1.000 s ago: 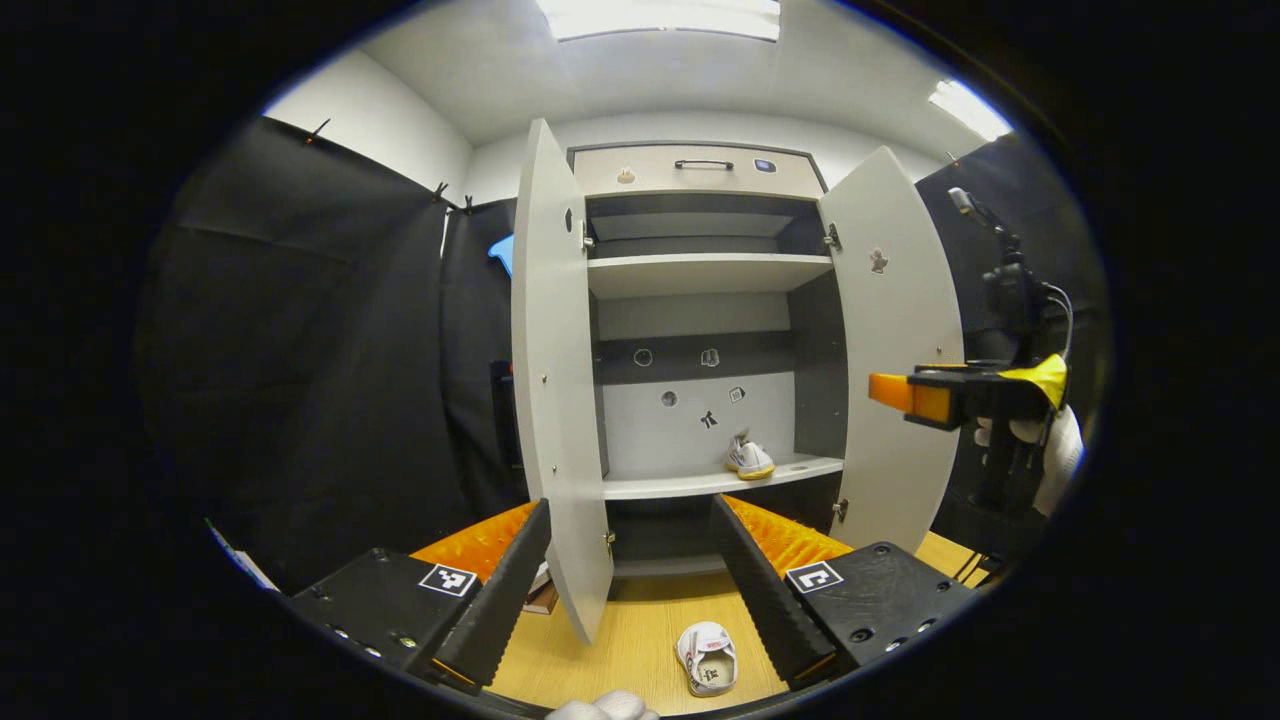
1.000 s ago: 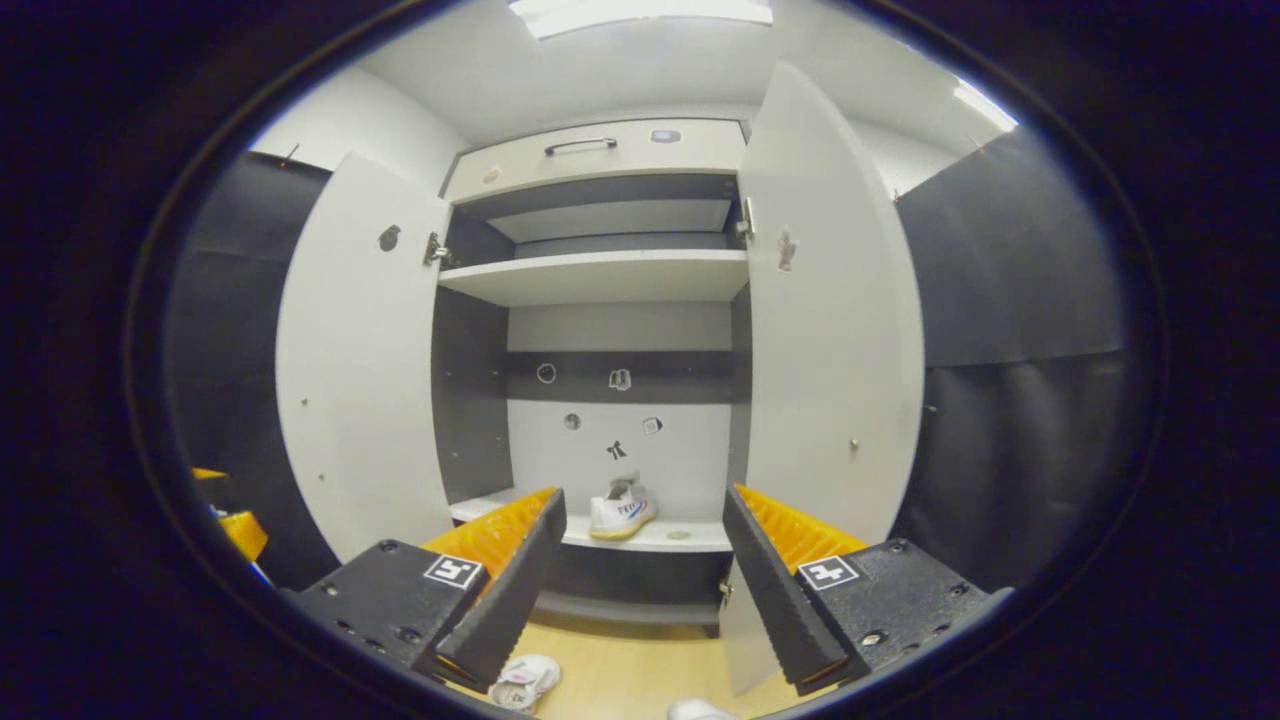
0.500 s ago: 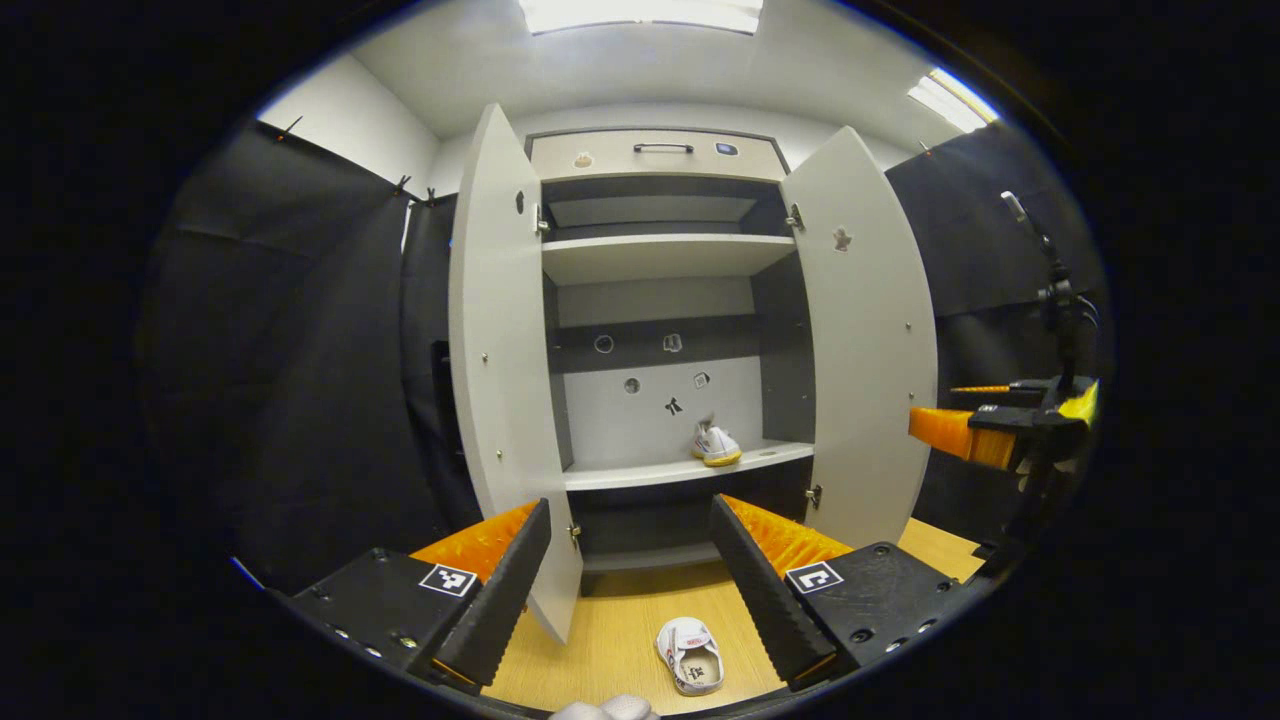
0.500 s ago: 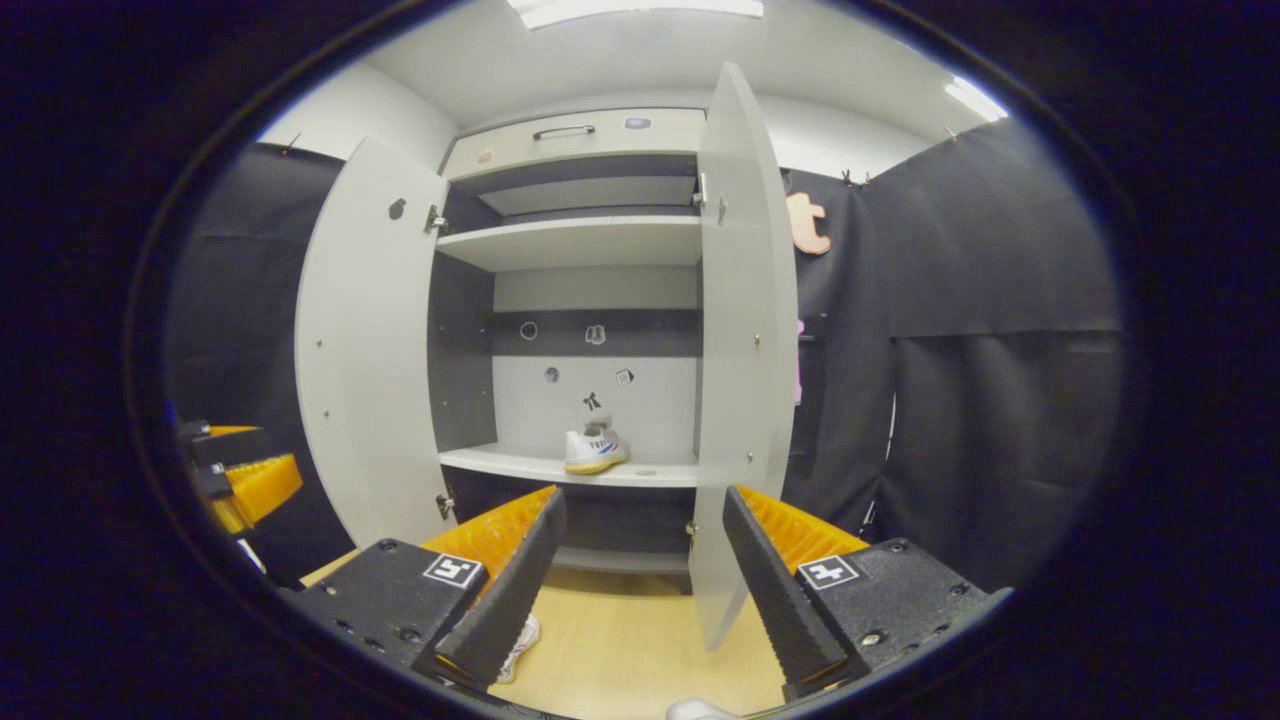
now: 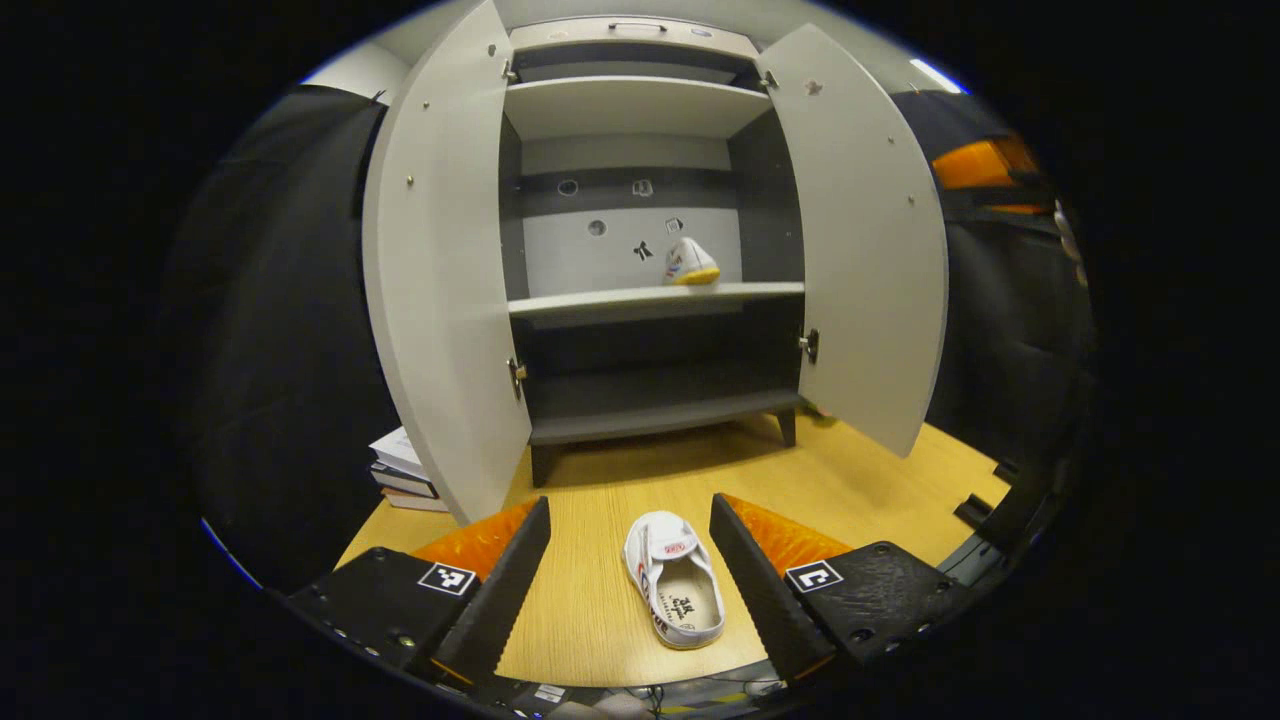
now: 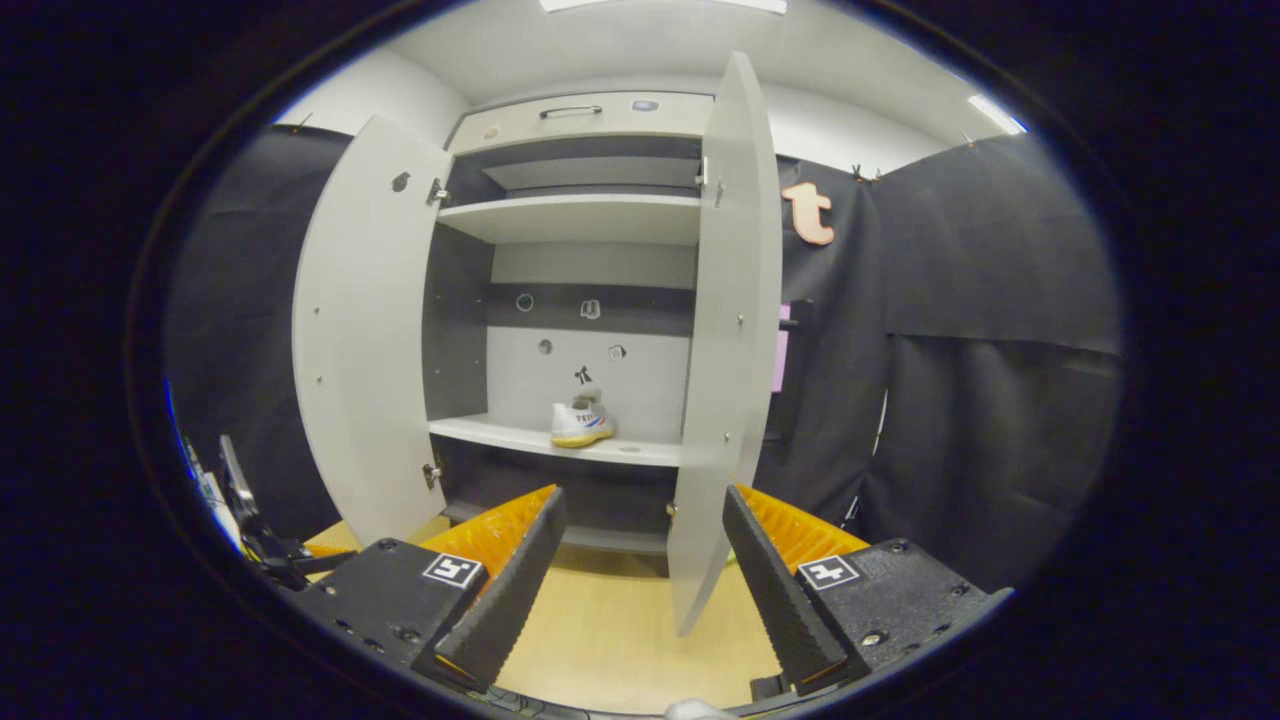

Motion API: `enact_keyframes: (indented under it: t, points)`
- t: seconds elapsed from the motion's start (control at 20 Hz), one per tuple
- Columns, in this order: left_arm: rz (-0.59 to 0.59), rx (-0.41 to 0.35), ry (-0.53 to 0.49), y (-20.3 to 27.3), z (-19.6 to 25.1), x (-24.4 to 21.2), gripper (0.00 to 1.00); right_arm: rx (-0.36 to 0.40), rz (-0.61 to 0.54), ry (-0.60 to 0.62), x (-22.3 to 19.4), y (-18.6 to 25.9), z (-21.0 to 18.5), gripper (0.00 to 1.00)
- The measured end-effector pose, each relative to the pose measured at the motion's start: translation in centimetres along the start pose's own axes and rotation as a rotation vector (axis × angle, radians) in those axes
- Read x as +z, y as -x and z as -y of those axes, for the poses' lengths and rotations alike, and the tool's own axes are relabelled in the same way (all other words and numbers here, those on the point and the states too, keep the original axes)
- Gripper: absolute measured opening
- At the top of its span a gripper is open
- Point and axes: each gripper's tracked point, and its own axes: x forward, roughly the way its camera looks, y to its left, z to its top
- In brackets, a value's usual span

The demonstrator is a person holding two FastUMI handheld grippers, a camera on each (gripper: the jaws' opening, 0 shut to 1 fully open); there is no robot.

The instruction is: Grab one shoe with the right hand and put it into the shoe cabinet, grab the other shoe with the left hand and put it into the shoe cabinet; then close the right door with the right hand and the left door with the left hand.

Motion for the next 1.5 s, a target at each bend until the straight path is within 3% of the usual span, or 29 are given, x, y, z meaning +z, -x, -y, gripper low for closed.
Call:
enact_keyframes:
  t: [0.2, 0.65, 0.8, 0.9, 0.95, 1.0, 1.05, 1.1, 1.25, 1.5]
  points:
    - [-0.146, -0.003, -0.024, -3.3, 0.1, -6.9, 0.97, -0.011, -0.057, 0.000, -1.6, -0.1, 0.6, 0.99]
    - [-0.244, -0.005, -0.026, -8.6, -0.7, -10.0, 0.94, 0.013, -0.130, 0.020, -3.7, -1.9, 0.1, 1.00]
    - [-0.277, -0.004, -0.020, -9.9, -0.5, -10.9, 0.78, 0.029, -0.145, 0.022, -4.3, -2.5, -0.5, 1.00]
    - [-0.264, -0.048, 0.012, -10.4, 0.6, -10.5, 0.75, 0.034, -0.144, 0.027, -4.3, -2.6, -0.6, 1.00]
    - [-0.284, -0.045, 0.006, -10.2, 0.7, -10.8, 0.57, 0.032, -0.142, 0.030, -4.2, -2.7, -0.6, 1.00]
    - [-0.272, -0.028, -0.008, -10.5, 0.1, -10.6, 0.31, 0.032, -0.141, 0.030, -4.3, -2.7, -0.5, 1.00]
    - [-0.279, -0.025, -0.010, -10.6, -0.1, -10.7, 0.36, 0.032, -0.141, 0.028, -4.2, -2.7, -0.5, 1.00]
    - [-0.274, -0.025, -0.019, -10.5, 0.0, -10.3, 0.20, 0.034, -0.139, 0.026, -4.2, -2.7, -0.6, 1.00]
    - [-0.297, -0.011, -0.025, -9.9, -0.8, -10.3, 0.12, 0.034, -0.138, 0.020, -4.1, -2.8, -0.7, 1.00]
    - [-0.260, 0.037, 0.031, -4.7, -3.3, -6.1, 0.12, 0.051, -0.095, 0.014, -2.3, -2.6, -1.5, 1.00]
